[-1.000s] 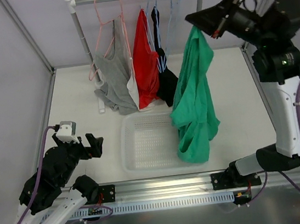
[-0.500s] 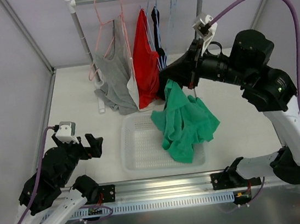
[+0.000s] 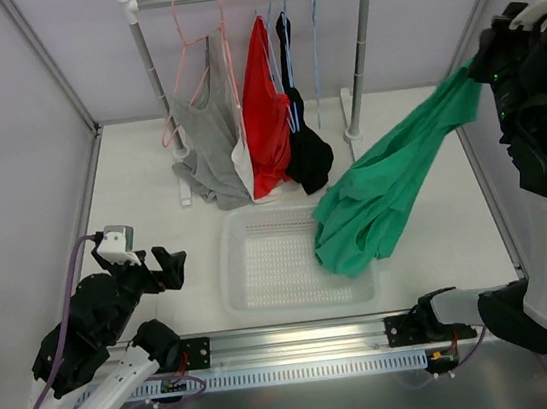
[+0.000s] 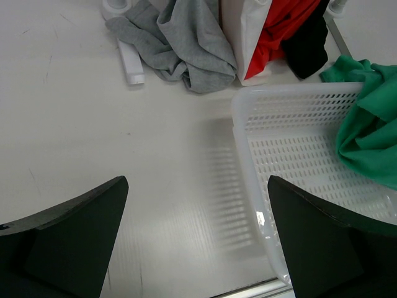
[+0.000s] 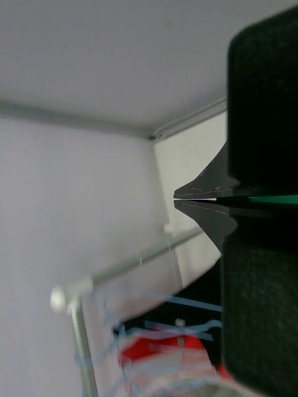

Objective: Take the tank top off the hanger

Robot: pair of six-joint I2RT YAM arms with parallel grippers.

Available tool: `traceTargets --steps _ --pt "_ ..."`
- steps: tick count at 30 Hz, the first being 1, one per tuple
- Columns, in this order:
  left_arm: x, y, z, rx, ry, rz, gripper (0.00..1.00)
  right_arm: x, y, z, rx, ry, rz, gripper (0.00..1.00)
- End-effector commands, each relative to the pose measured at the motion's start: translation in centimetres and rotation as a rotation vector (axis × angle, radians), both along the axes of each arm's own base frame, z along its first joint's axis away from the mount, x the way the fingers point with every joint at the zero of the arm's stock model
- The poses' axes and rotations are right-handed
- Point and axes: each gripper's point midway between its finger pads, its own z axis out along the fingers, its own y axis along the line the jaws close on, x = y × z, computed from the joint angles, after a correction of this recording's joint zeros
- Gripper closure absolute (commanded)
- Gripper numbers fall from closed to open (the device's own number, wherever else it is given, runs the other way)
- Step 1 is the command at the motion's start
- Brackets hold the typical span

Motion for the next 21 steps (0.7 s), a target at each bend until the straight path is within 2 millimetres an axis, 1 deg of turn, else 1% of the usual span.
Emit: traceTargets --steps 1,2,4,5,6,7,8,9,10,11,12,13,14,15,16,17,18,19,21 --pt "0.3 0.1 0.6 -0.02 -0.024 0.016 0.01 -1.9 -8.8 -1.8 0.103 0.019 -0.383 1.0" --pt "0.3 0.0 0.6 -0.018 -0.021 0.015 0.01 -1.7 -9.9 -2.7 0.11 0.036 -0.424 1.0" --pt "0.3 0.0 0.6 -0.017 -0.02 0.015 0.01 -1.7 -10.3 -3.3 0.105 0.052 -0.448 0.99" --pt "0.3 0.0 0.6 -0.016 -0.019 0.016 0.01 -1.2 -10.3 -4.0 0.087 0.074 -0.447 1.0" --pt "0.4 0.0 0.5 -0.014 -0.017 0.017 0.01 -0.1 -9.9 -5.9 0.064 0.132 -0.43 1.0" --pt "0.4 0.0 0.5 -0.014 -0.017 0.017 0.01 1.8 -7.7 -7.8 0.047 0.193 -0.289 1.0" --pt "0.4 0.0 0.5 -0.015 -0.018 0.017 0.01 2.8 -6.2 -9.8 0.048 0.253 -0.21 1.0" --pt "0.4 0.0 0.5 -0.014 -0.017 0.017 0.01 4.1 -4.6 -14.4 0.067 0.381 -0.137 1.0" --pt "0.4 0.1 0.6 -0.015 -0.02 0.019 0.01 4.6 -1.8 -17.2 0.093 0.455 0.007 1.0" --pt "0.4 0.1 0.6 -0.016 -0.021 0.019 0.01 4.7 -0.8 -18.4 0.121 0.456 0.056 1.0" --pt "0.4 0.1 0.6 -0.017 -0.022 0.019 0.01 5.0 -0.1 -24.8 0.158 0.579 0.068 1.0" --pt "0.3 0.1 0.5 -0.014 -0.018 0.019 0.02 4.8 0.2 -26.9 0.183 0.593 0.071 1.0" --pt "0.3 0.1 0.5 -0.017 -0.02 0.018 0.01 4.7 0.3 -27.7 0.194 0.559 0.079 1.0" --pt "0.3 0.1 0.6 -0.02 -0.025 0.014 0.01 4.4 0.9 -29.9 0.23 0.6 0.098 1.0" --pt "0.2 0.0 0.7 -0.021 -0.026 0.013 0.01 3.5 1.5 -34.5 0.264 0.699 0.112 1.0" --pt "0.2 0.0 0.7 -0.023 -0.027 0.01 0.01 3.1 2.3 -36.3 0.289 0.732 0.145 1.0" --pt "0.2 0.0 0.7 -0.022 -0.025 0.01 0.01 3.4 3.0 -37.2 0.31 0.718 0.183 1.0" --pt "0.2 0.0 0.6 -0.02 -0.024 0.008 0.01 2.4 4.0 -40.3 0.348 0.788 0.218 0.99" --pt "0.3 -0.1 0.6 -0.016 -0.021 0.011 0.01 2.2 4.2 -42.4 0.361 0.821 0.222 0.9"
